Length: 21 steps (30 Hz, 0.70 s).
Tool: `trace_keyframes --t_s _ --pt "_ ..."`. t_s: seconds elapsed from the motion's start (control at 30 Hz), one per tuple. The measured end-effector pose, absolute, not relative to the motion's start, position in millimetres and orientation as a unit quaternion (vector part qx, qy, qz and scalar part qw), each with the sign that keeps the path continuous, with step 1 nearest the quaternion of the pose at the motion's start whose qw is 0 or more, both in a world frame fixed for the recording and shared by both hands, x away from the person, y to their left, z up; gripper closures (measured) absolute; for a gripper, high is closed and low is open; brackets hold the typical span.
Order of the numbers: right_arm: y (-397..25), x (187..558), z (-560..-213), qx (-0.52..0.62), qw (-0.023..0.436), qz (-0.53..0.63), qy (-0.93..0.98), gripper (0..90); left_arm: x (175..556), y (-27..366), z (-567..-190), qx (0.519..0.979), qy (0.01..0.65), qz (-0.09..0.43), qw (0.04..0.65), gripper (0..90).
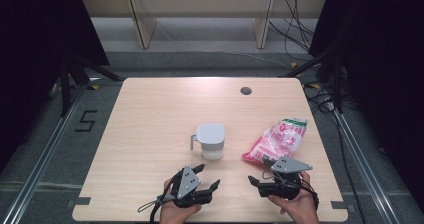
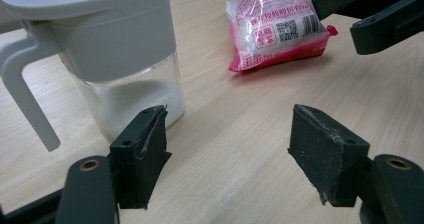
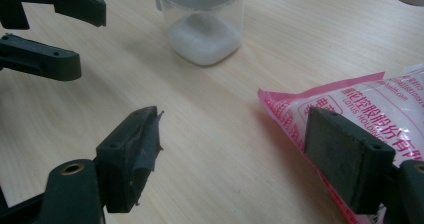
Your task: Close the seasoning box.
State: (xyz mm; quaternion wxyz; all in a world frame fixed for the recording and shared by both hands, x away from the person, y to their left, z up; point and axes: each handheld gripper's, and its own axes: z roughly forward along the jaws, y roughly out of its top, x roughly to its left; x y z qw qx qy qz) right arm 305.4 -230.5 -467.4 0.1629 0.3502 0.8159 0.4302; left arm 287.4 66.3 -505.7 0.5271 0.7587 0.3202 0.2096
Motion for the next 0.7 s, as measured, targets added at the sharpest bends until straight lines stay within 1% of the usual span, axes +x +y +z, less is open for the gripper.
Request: trace_keyframes --t_s 0.13,0.17,0.2,0.27,0.37,0.4,0.47,0.6,0.63,0.67,0.7 --pt "-230 301 -469 0.340 0.166 0.431 0.819 23.3 284 68 -508 0.764 0.314 0.214 0.522 30.0" --pt "-230 299 -469 0.346 0.157 0.427 0.821 23.3 284 68 -509 0.763 0.314 0.214 0.523 29.9" --pt "-231 298 -470 0.342 0.166 0.429 0.819 23.3 283 68 -509 0.760 0.320 0.210 0.525 29.9" --pt "-232 296 -470 0.344 0.158 0.429 0.820 23.4 283 70 -508 0.767 0.306 0.216 0.520 29.9" --pt "-233 294 -472 0.340 0.155 0.426 0.824 23.4 282 70 -508 0.768 0.309 0.216 0.518 29.7" --pt "-233 293 -473 0.335 0.157 0.427 0.825 23.4 281 68 -509 0.762 0.320 0.208 0.524 29.7" --pt "-233 289 -473 0.348 0.153 0.428 0.820 23.4 281 68 -508 0.763 0.314 0.211 0.524 29.7" --pt "-236 289 -477 0.337 0.146 0.426 0.827 23.5 281 68 -510 0.765 0.312 0.210 0.523 29.5" --pt "-236 288 -477 0.340 0.146 0.423 0.827 23.4 282 69 -510 0.768 0.305 0.214 0.520 29.5" --pt "-236 288 -478 0.340 0.155 0.423 0.825 23.4 281 70 -509 0.770 0.308 0.215 0.517 29.4" --pt "-235 285 -479 0.356 0.138 0.418 0.824 23.4 281 70 -509 0.769 0.307 0.215 0.517 29.4"
